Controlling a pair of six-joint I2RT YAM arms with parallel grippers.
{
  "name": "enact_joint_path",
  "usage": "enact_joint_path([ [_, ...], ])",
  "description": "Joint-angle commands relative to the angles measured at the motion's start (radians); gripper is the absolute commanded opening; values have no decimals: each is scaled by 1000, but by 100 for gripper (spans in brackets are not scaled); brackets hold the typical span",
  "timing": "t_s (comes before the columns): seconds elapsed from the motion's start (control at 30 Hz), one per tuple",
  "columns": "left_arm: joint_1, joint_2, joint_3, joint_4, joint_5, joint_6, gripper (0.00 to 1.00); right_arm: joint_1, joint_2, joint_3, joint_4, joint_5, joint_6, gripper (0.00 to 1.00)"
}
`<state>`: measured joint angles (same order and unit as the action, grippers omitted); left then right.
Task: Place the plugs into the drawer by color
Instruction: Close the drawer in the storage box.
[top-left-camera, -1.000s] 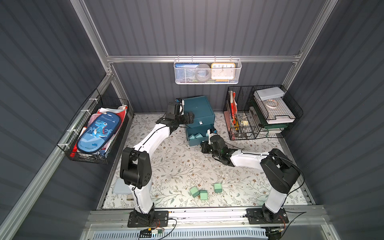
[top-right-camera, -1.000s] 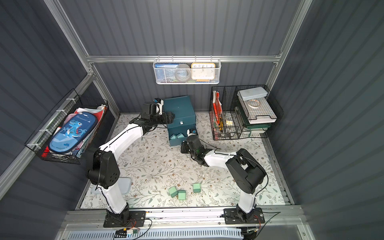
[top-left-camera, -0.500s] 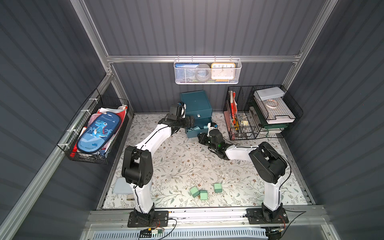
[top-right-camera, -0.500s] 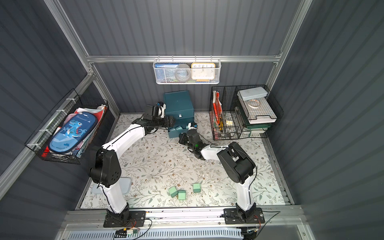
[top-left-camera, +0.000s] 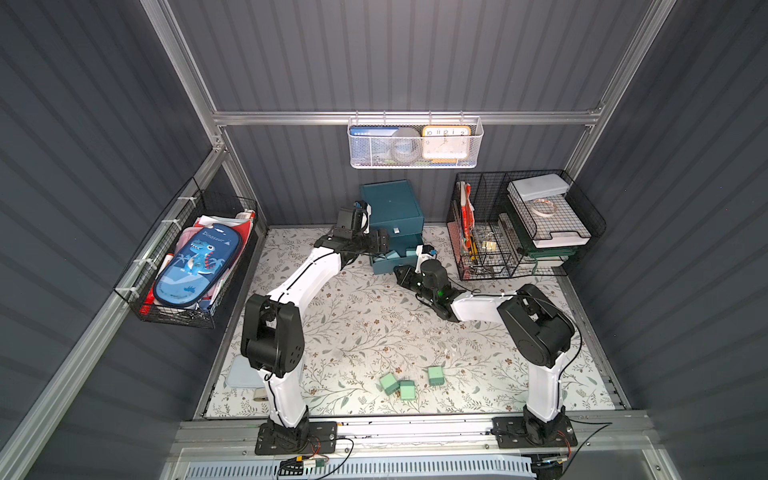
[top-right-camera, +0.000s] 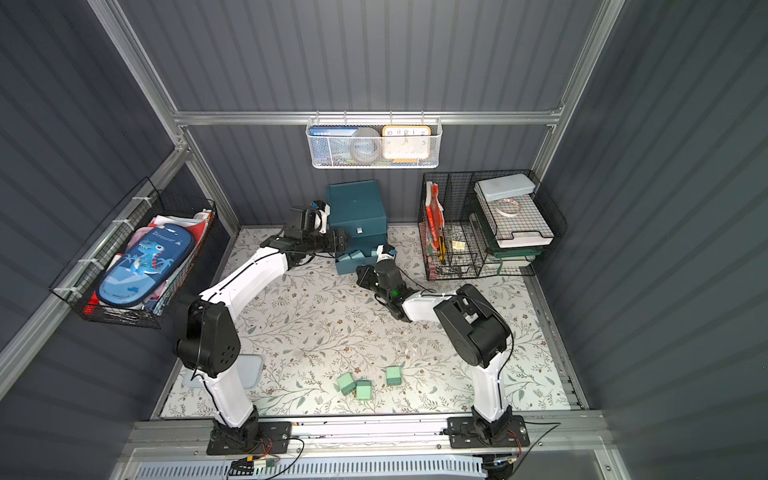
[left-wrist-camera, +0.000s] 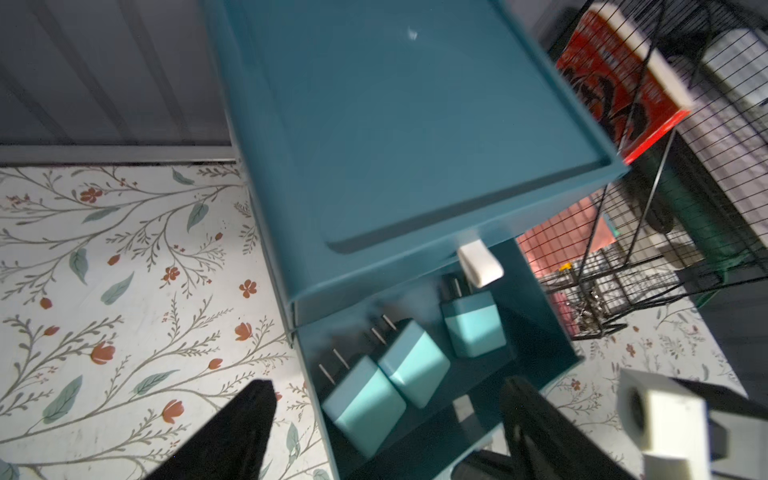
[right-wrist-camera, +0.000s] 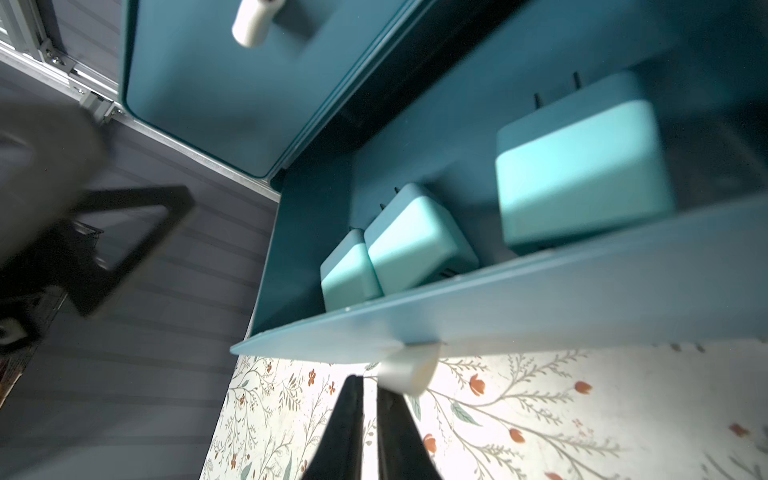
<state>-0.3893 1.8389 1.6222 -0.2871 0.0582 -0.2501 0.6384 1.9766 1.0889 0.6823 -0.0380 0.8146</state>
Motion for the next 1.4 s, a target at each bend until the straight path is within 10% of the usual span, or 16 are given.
enact_joint_path([
  [0.0,-6,-101,100,18,31,-32,90,-3,-27,-9,43,-12,-9,13],
  [0.33,15,51,271,-51,-146,10,90,-6,-54,-9,30,-19,-39,13],
  [1.37,56,268,279,-92,-80,33,89,-16,10,40,18,1,-92,12],
])
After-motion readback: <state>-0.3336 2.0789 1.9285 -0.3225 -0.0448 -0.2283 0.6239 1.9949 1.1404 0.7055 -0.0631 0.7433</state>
